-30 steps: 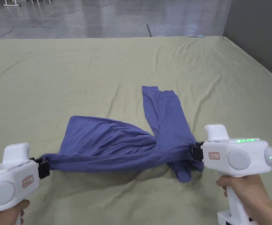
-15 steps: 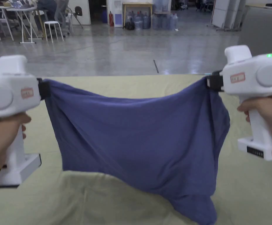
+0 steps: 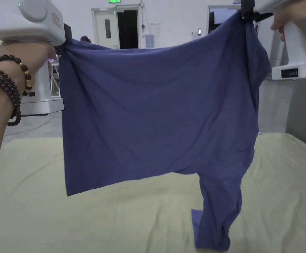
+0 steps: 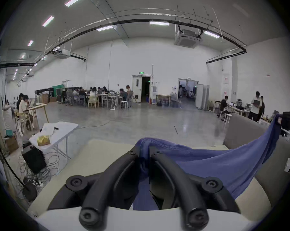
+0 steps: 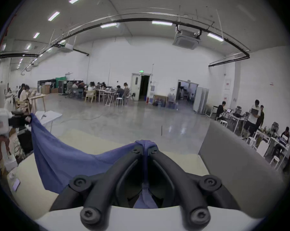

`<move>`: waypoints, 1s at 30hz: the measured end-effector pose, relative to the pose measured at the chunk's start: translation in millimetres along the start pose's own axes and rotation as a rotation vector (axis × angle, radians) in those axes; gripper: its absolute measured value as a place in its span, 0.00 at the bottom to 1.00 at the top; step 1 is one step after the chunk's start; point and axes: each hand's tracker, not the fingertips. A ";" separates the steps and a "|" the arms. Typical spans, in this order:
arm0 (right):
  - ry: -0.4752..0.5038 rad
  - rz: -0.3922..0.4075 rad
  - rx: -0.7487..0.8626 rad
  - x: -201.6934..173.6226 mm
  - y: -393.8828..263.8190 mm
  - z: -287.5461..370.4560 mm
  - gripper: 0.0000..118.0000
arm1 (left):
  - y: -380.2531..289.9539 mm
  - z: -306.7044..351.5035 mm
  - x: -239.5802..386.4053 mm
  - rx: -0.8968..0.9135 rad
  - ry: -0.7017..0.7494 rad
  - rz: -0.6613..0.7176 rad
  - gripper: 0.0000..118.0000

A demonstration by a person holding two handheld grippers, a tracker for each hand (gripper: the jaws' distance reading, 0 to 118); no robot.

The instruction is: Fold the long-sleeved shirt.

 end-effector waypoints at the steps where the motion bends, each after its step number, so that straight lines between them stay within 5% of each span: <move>1: -0.025 -0.021 0.021 2.6 11.1 -6.7 0.05 | 8.7 -6.4 -0.2 -0.001 0.005 0.004 0.06; 6: -0.132 -0.052 0.096 15.3 39.9 -33.9 0.05 | 37.7 -17.4 -0.8 0.058 -0.019 0.019 0.06; 13: -0.109 -0.148 0.148 22.6 33.4 -45.9 0.05 | 43.9 -10.6 8.8 0.130 -0.037 -0.015 0.06; 24: -0.068 -0.121 -0.120 9.0 -137.4 -121.6 0.05 | -121.4 -69.0 15.7 -0.082 -0.058 -0.022 0.05; 30: -0.021 -0.159 -0.166 14.0 -180.3 -103.8 0.05 | -165.0 -52.9 6.5 -0.147 -0.075 0.034 0.05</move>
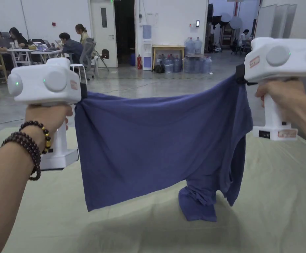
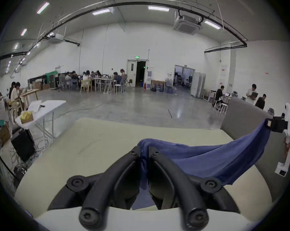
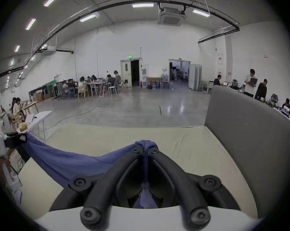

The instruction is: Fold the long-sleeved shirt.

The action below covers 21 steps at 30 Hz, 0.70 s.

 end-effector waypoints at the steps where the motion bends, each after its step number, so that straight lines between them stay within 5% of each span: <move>1: 0.000 0.003 -0.010 1.2 -6.9 7.9 0.05 | -4.7 7.3 -1.1 -0.004 -0.006 0.000 0.04; 11: 0.087 0.018 -0.071 19.8 -116.7 142.3 0.05 | -115.5 139.0 -23.9 -0.063 -0.040 0.007 0.04; 21: 0.181 0.086 -0.191 -9.3 -294.8 311.1 0.05 | -291.9 285.3 -46.6 -0.104 -0.023 0.024 0.04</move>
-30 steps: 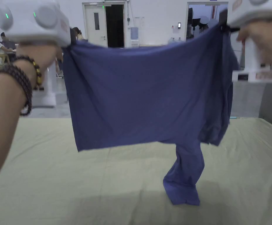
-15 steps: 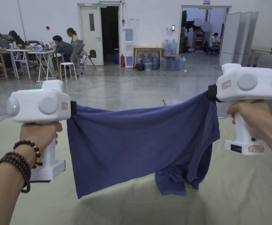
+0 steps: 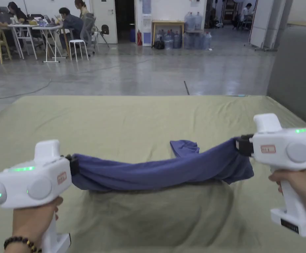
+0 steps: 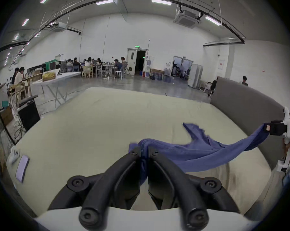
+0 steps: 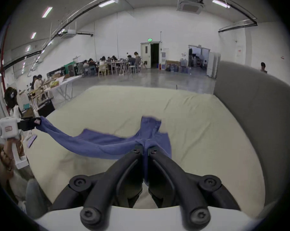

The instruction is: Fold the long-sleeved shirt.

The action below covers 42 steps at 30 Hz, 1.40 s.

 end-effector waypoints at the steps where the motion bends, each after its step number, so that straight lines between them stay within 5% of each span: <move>1: 0.010 -0.011 -0.022 -6.4 -25.0 8.3 0.05 | -22.6 10.4 -1.6 -0.001 0.014 0.001 0.04; 10: 0.008 -0.057 -0.249 -51.2 -175.1 56.7 0.05 | -141.1 83.3 -31.7 -0.109 0.043 0.054 0.04; 18: -0.042 -0.009 -0.397 -45.1 -213.0 51.5 0.05 | -172.8 97.2 -39.8 -0.197 0.077 -0.031 0.04; 22: -0.029 -0.048 -0.428 -32.1 -222.2 34.5 0.07 | -171.6 91.3 -35.0 -0.226 0.058 -0.027 0.05; 23: -0.016 -0.059 -0.432 -33.8 -223.1 35.4 0.31 | -170.1 89.8 -34.0 -0.236 0.049 -0.024 0.21; 24: -0.015 -0.061 -0.430 -33.5 -221.8 35.8 0.70 | -168.6 89.7 -31.7 -0.242 0.043 -0.015 0.62; 25: -0.022 -0.068 -0.424 -33.7 -219.8 36.4 0.98 | -166.2 88.3 -29.5 -0.247 0.062 -0.005 0.98; 32: -0.110 -0.147 -0.320 -22.8 -187.7 54.1 0.96 | -142.4 88.0 -16.4 -0.231 0.083 -0.037 1.00; 33: -0.116 -0.150 -0.303 -20.1 -185.0 52.4 0.82 | -140.1 85.6 -14.5 -0.228 0.085 -0.049 0.91; 34: -0.138 -0.143 -0.291 -18.6 -184.1 49.1 0.49 | -140.1 80.7 -12.2 -0.226 0.094 -0.058 0.62; 35: -0.169 -0.154 -0.294 -20.0 -183.2 46.0 0.02 | -140.8 73.7 -10.1 -0.236 0.105 -0.071 0.01; 42: -0.112 -0.189 -0.308 -17.1 -179.7 27.7 0.02 | -119.6 53.3 -3.6 -0.244 0.053 -0.057 0.00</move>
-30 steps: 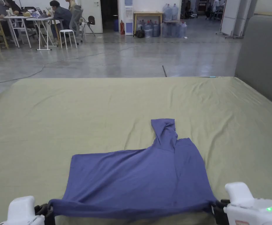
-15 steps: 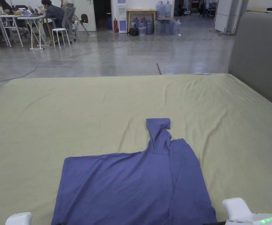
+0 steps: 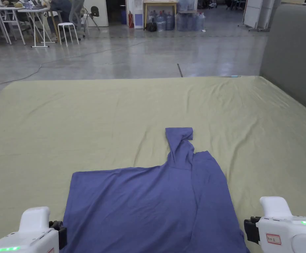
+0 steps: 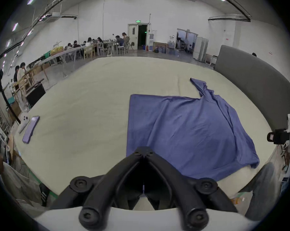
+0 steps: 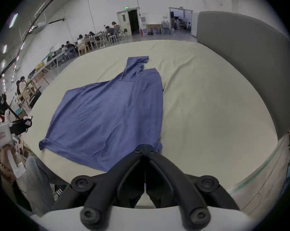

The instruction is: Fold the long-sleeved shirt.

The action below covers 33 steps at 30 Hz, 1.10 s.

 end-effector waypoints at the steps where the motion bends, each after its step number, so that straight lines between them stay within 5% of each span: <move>1: -0.003 0.000 0.001 -4.9 4.2 2.5 0.02 | 7.2 -4.5 0.5 0.001 -0.001 0.002 0.00; 8: 0.009 0.049 0.052 -14.1 110.3 -41.6 0.02 | 72.0 -57.9 3.2 0.022 -0.037 0.005 0.00; 17: 0.027 0.073 0.005 -35.0 323.6 -248.1 0.03 | 125.6 -165.5 14.2 -0.031 -0.035 -0.008 0.00; 18: 0.027 0.074 -0.003 -38.6 342.9 -277.3 0.07 | 128.7 -174.7 15.5 -0.039 -0.037 -0.004 0.00; 19: 0.038 0.070 -0.022 -40.7 359.7 -306.4 0.30 | 131.7 -184.7 17.0 -0.047 -0.036 -0.002 0.00; 20: 0.035 0.070 -0.067 -44.1 371.9 -332.0 0.76 | 134.8 -193.4 18.1 -0.054 -0.034 0.002 0.00; 21: 0.011 0.070 -0.102 -50.2 380.4 -348.8 0.87 | 137.4 -201.9 19.5 -0.060 -0.032 0.001 0.00; 28: -0.106 0.048 -0.205 -58.2 413.7 -449.8 0.80 | 135.0 -223.6 19.2 -0.063 -0.035 0.003 0.00; 30: -0.152 0.080 -0.271 -60.1 408.6 -458.7 0.53 | 129.7 -222.0 14.8 -0.078 -0.027 0.009 0.00; 32: -0.071 -0.001 -0.229 -64.3 407.1 -446.2 0.12 | 125.2 -215.9 8.8 -0.082 -0.012 0.023 0.00; 33: -0.070 -0.013 -0.225 -63.0 406.0 -442.1 0.12 | 124.9 -214.0 7.1 -0.083 -0.012 0.029 0.00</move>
